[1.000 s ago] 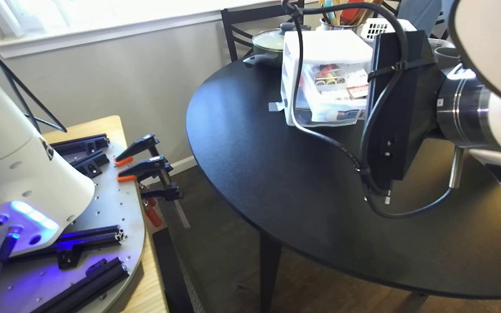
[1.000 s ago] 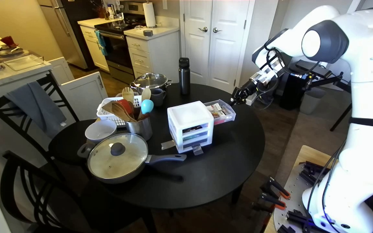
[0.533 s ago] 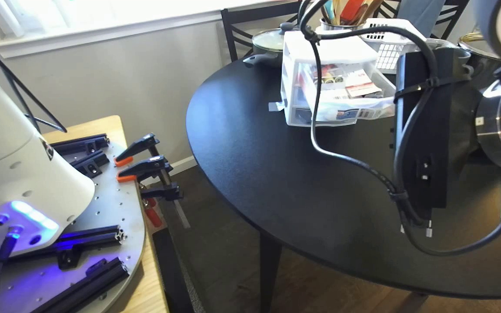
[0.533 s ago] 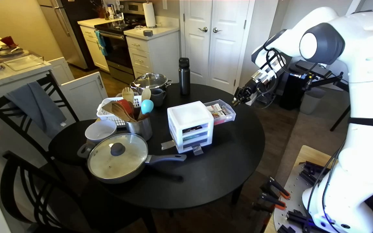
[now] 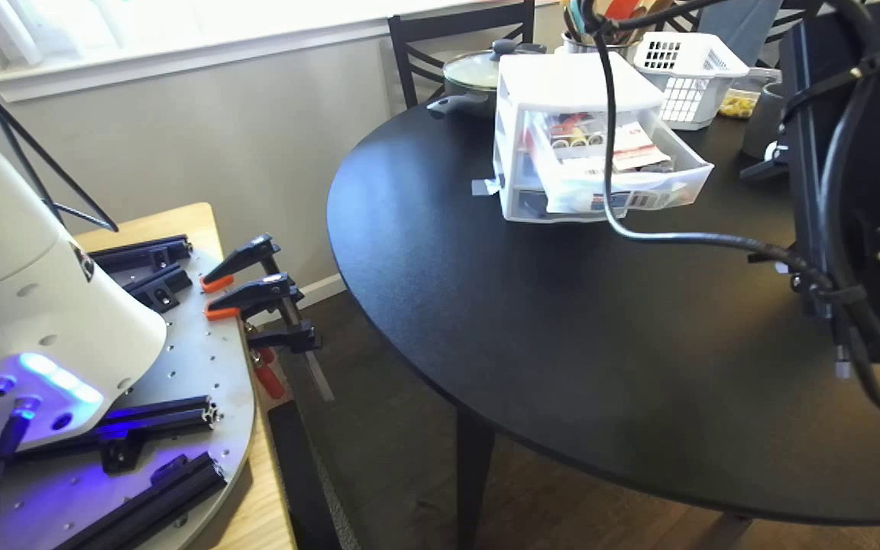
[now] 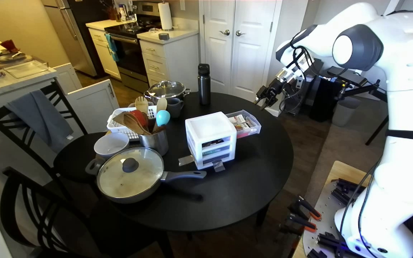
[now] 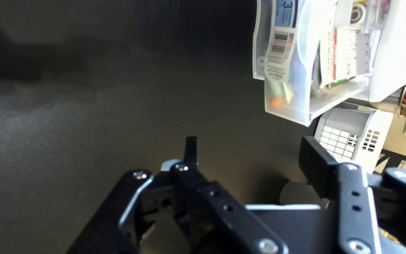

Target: Open the first top drawer

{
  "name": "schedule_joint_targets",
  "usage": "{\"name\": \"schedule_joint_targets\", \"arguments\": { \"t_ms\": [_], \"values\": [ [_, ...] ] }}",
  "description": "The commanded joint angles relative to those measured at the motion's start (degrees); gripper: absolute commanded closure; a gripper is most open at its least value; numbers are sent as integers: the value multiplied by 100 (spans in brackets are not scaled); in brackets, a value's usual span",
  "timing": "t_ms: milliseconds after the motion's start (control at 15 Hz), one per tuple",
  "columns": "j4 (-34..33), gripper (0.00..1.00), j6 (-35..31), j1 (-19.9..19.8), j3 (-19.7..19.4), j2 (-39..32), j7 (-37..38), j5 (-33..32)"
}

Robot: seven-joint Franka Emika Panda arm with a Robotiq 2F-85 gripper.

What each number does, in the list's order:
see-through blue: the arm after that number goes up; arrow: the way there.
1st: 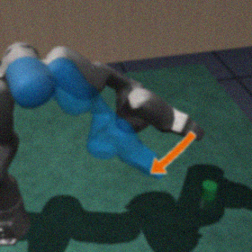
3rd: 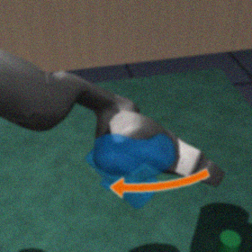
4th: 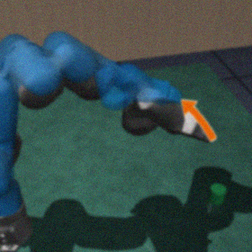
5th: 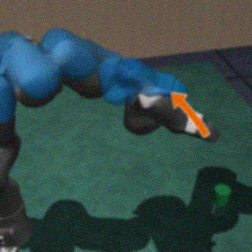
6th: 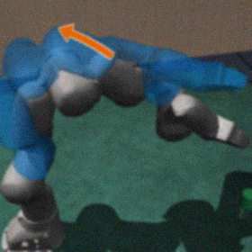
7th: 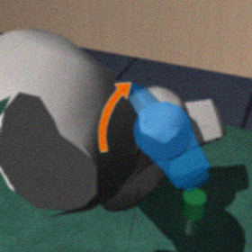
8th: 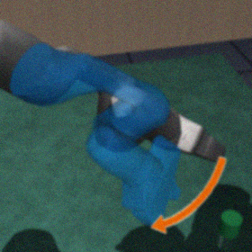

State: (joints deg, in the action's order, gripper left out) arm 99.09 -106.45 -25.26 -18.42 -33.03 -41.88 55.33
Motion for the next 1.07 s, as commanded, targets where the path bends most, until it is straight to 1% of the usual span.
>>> {"name": "schedule_joint_targets", "arguments": {
  "t_ms": [0,467,533,1000],
  "values": [
    [-99,1,86,-78,196,354,139,-344],
    [-433,0,673,-89,393,781,124,-609],
    [-455,0,485,-104,402,638,27,-478],
    [-476,0,572,-93,412,705,23,-492]
  ]
}}
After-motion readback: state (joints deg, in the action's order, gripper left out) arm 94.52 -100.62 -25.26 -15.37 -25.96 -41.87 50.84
